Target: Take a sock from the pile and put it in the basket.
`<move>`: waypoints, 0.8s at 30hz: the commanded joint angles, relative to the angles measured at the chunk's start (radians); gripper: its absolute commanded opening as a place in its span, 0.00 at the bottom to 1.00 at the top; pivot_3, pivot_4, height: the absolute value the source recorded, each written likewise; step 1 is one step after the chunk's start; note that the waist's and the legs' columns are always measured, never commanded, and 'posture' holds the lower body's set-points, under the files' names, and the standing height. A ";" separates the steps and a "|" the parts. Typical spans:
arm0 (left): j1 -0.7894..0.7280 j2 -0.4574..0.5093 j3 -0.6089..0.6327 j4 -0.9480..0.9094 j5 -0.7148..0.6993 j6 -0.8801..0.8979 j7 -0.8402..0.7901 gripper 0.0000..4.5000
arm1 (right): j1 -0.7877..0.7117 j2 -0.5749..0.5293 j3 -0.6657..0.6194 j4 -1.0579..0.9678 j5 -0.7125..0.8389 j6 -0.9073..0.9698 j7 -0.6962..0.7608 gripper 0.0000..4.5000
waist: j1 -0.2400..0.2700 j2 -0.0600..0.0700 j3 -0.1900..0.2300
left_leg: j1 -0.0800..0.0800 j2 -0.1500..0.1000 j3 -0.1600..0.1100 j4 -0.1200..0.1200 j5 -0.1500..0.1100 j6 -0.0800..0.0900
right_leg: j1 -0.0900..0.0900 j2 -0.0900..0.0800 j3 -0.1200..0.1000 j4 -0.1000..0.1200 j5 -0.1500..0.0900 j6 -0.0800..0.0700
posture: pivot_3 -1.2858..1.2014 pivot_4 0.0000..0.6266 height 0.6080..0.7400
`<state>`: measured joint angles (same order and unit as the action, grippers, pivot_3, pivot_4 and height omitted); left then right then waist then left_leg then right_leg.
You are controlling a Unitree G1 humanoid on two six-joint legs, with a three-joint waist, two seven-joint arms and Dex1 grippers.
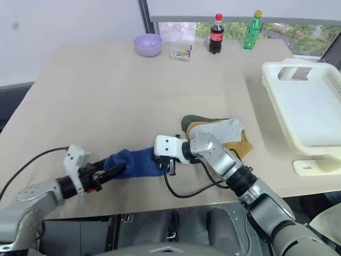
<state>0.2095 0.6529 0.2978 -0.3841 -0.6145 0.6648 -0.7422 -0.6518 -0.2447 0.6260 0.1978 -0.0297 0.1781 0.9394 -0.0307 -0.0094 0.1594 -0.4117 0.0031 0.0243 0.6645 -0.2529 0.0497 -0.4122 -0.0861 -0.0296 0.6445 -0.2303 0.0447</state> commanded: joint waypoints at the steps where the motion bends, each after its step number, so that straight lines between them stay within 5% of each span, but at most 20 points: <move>1: -0.065 -0.035 -0.053 -0.017 -0.019 0.033 0.042 0.60 | -0.032 -0.036 -0.017 0.171 -0.109 -0.053 -0.083 0.02 | 0.001 0.000 -0.001 | 0.000 0.000 0.000 0.000 -0.001 0.000 | 0.000 0.000 0.000 0.001 0.000 0.000 | 0.52 0.24 1.00; 9: -0.167 -0.028 -0.048 0.043 -0.037 0.053 0.021 0.60 | -0.151 -0.053 -0.070 0.337 -0.112 -0.194 -0.042 0.02 | 0.014 0.000 -0.001 | 0.003 0.000 0.000 0.005 0.004 0.002 | 0.000 0.002 0.000 0.011 -0.001 -0.005 | 0.52 0.24 1.00; 17: -0.058 0.075 0.115 0.075 -0.098 0.036 -0.110 0.60 | -0.080 -0.076 -0.092 0.135 -0.097 -0.121 0.023 0.02 | 0.018 0.001 0.001 | -0.001 0.002 -0.002 0.004 0.004 0.002 | -0.002 0.004 -0.002 0.009 -0.001 -0.004 | 0.52 0.24 1.00; 24: -0.086 0.012 0.061 0.020 -0.154 0.101 -0.037 0.60 | -0.082 -0.061 -0.157 0.024 -0.043 -0.070 0.023 0.02 | 0.017 0.001 0.002 | -0.003 0.002 -0.003 0.004 0.004 0.002 | -0.002 0.002 -0.003 0.006 0.000 -0.004 | 0.52 0.24 1.00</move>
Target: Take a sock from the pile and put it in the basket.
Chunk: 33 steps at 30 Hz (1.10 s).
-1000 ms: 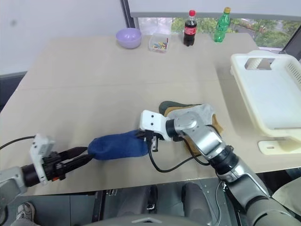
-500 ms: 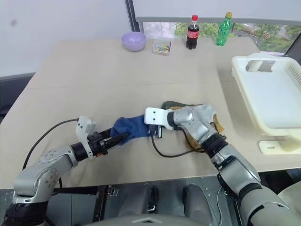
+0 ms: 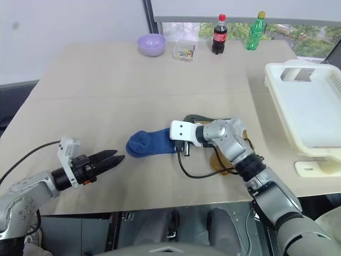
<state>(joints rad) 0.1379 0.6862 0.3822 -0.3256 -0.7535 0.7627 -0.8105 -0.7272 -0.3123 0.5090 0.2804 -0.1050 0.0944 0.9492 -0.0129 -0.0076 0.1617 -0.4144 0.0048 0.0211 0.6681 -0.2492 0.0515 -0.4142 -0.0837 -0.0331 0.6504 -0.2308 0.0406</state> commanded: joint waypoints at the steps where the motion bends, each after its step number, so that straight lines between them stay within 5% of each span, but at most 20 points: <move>1: -0.017 -0.035 -0.036 -0.039 -0.013 0.006 0.041 0.60 | -0.009 0.009 -0.038 -0.061 0.033 0.010 0.022 0.02 | -0.001 0.000 0.000 | 0.000 0.000 0.000 0.000 0.000 0.000 | 0.000 0.000 0.000 0.000 0.000 0.000 | 0.52 0.24 1.00; 8: -0.064 -0.092 -0.103 -0.025 0.011 0.000 0.104 0.60 | -0.005 0.049 0.013 0.047 -0.003 -0.042 0.051 0.02 | -0.003 -0.001 0.000 | 0.000 0.000 0.000 -0.001 0.000 0.000 | 0.000 0.002 0.000 0.000 0.000 0.000 | 0.52 0.24 1.00; 11: -0.080 -0.103 -0.116 -0.024 0.016 -0.011 0.104 0.60 | -0.002 0.067 -0.005 0.059 -0.003 -0.067 0.029 0.19 | -0.004 -0.001 0.000 | 0.000 0.000 0.000 -0.001 0.000 0.000 | 0.000 0.002 0.001 0.000 0.000 0.000 | 0.52 0.24 1.00; 16: -0.077 -0.088 -0.118 -0.027 0.023 -0.013 0.095 0.60 | 0.010 0.076 -0.019 0.027 0.011 -0.034 0.034 0.65 | -0.004 -0.001 0.001 | 0.000 0.001 0.000 -0.002 0.000 -0.001 | 0.000 0.002 0.001 0.000 0.000 0.000 | 0.52 0.24 1.00; 19: -0.075 -0.084 -0.120 -0.028 0.027 -0.017 0.091 0.60 | 0.023 0.069 -0.007 0.038 0.004 -0.035 0.047 0.53 | -0.004 -0.001 0.000 | 0.000 0.001 0.000 -0.002 0.000 -0.001 | 0.000 0.003 0.001 0.000 0.000 0.000 | 0.52 0.24 1.00; 24: -0.068 -0.076 -0.108 -0.026 0.020 -0.024 0.074 0.60 | 0.033 0.077 -0.031 -0.019 0.009 -0.024 0.025 0.05 | -0.003 0.000 0.001 | 0.000 0.001 0.000 -0.002 0.000 0.000 | 0.000 0.003 0.001 0.000 0.000 0.000 | 0.52 0.24 1.00; 33: -0.069 -0.068 -0.112 -0.017 0.020 -0.039 0.048 0.60 | 0.072 0.052 -0.019 -0.113 0.008 0.020 0.024 0.02 | -0.002 0.000 0.001 | 0.000 0.001 0.000 -0.002 0.000 -0.001 | 0.000 0.003 0.001 -0.001 0.000 0.000 | 0.52 0.24 1.00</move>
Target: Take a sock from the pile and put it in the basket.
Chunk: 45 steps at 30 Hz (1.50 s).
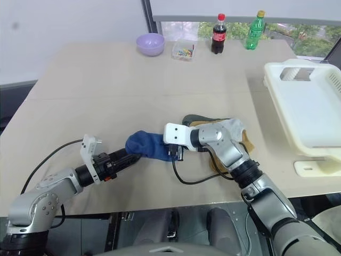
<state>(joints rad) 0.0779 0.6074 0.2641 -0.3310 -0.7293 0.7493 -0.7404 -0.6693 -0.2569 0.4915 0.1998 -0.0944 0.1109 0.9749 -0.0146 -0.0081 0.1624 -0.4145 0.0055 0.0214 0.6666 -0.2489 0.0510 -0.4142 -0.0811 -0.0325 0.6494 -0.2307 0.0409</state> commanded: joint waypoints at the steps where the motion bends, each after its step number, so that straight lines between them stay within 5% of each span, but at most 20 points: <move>1: -0.016 0.009 0.004 -0.009 -0.008 -0.024 -0.024 0.60 | 0.015 -0.003 0.011 -0.011 -0.024 -0.009 -0.016 0.02 | 0.000 0.000 0.000 | 0.000 0.000 0.000 0.000 0.000 0.000 | 0.000 0.000 0.000 0.000 0.000 0.000 | 0.52 0.24 1.00; 5: -0.025 0.015 0.003 0.001 -0.002 -0.023 -0.034 0.60 | 0.005 0.009 -0.001 0.053 -0.029 -0.012 -0.033 0.19 | 0.000 0.000 0.000 | 0.000 0.000 0.000 0.000 0.000 0.000 | 0.000 0.001 0.000 0.000 0.000 0.000 | 0.52 0.24 1.00; 7: -0.023 0.019 0.007 0.003 -0.002 -0.022 -0.039 0.60 | 0.011 0.007 -0.013 0.032 -0.026 -0.015 -0.046 0.39 | 0.000 0.000 0.000 | 0.000 0.000 0.000 0.000 0.000 0.000 | 0.000 0.001 0.000 0.000 0.000 0.000 | 0.52 0.24 1.00; 13: -0.018 0.022 0.010 0.003 -0.003 -0.023 -0.040 0.60 | 0.050 -0.018 -0.045 -0.124 0.059 0.000 0.004 0.39 | 0.001 0.000 0.000 | -0.001 0.000 0.000 0.000 0.000 0.000 | 0.000 0.002 0.000 -0.001 0.000 0.000 | 0.52 0.24 1.00; 18: -0.013 0.027 0.014 -0.004 -0.007 -0.024 -0.051 0.60 | 0.063 -0.032 -0.034 -0.167 0.075 0.039 0.022 0.01 | 0.001 0.000 0.000 | 0.000 0.000 0.000 0.000 0.000 0.000 | 0.000 0.002 0.000 -0.001 0.000 0.000 | 0.52 0.24 1.00; 31: -0.105 0.055 -0.055 -0.026 -0.033 -0.029 -0.156 0.60 | 0.035 -0.010 0.031 0.118 -0.033 -0.063 -0.018 0.01 | 0.001 -0.001 0.000 | 0.002 0.001 0.001 0.000 0.000 0.000 | 0.001 0.007 0.000 -0.001 0.000 0.000 | 0.52 0.24 1.00; 45: -0.366 -0.035 -0.296 0.175 0.066 -0.084 -0.261 0.60 | 0.104 -0.097 -0.032 -0.115 0.008 0.027 -0.012 0.01 | 0.008 -0.001 0.000 | 0.001 0.001 0.001 0.002 0.000 0.000 | 0.001 0.009 0.000 0.001 0.000 0.000 | 0.52 0.24 1.00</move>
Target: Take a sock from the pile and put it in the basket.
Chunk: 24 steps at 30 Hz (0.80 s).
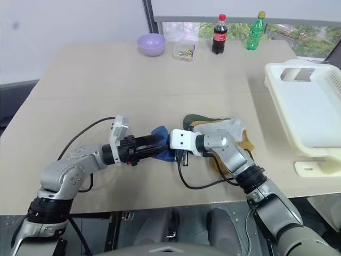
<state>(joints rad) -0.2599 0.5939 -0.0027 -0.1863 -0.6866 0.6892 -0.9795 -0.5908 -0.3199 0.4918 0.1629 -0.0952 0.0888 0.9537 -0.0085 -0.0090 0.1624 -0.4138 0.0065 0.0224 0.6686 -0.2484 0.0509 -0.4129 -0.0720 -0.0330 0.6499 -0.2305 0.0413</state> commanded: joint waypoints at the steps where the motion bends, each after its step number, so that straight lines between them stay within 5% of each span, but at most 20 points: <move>1: -0.039 -0.030 -0.042 0.048 0.034 -0.032 -0.025 0.60 | 0.034 -0.045 -0.036 -0.103 0.012 0.062 0.012 0.01 | 0.003 0.000 0.000 | 0.000 0.000 0.000 0.000 0.000 0.000 | 0.000 0.000 0.000 0.000 0.000 0.000 | 0.52 0.24 1.00; 11: -0.074 -0.100 -0.050 0.119 0.046 -0.077 -0.067 0.60 | 0.099 -0.128 -0.093 -0.292 0.040 0.207 0.002 0.01 | -0.002 -0.001 0.001 | -0.001 0.001 0.000 0.000 0.000 0.001 | 0.000 0.001 0.000 0.000 0.000 0.000 | 0.52 0.24 1.00; 20: 0.032 0.004 0.087 0.022 -0.006 -0.030 -0.045 0.60 | 0.127 -0.133 -0.121 -0.322 0.063 0.245 -0.027 0.01 | 0.001 -0.002 0.002 | -0.001 0.002 0.000 0.000 0.000 0.001 | -0.001 0.001 0.000 0.000 0.000 0.000 | 0.52 0.24 1.00; 24: 0.026 0.010 0.043 0.058 0.051 -0.064 -0.055 0.60 | 0.142 -0.138 -0.143 -0.348 0.100 0.277 -0.021 0.01 | 0.007 -0.002 0.002 | -0.001 0.001 0.000 0.000 0.000 0.001 | 0.000 0.000 0.000 -0.001 0.000 0.000 | 0.52 0.24 1.00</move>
<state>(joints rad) -0.2254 0.6056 0.0588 -0.1205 -0.6492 0.6460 -1.0231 -0.4484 -0.4511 0.3790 -0.1424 -0.0193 0.3585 0.9323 -0.0011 -0.0107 0.1644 -0.4147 0.0072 0.0223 0.6688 -0.2487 0.0515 -0.4132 -0.0717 -0.0334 0.6492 -0.2307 0.0417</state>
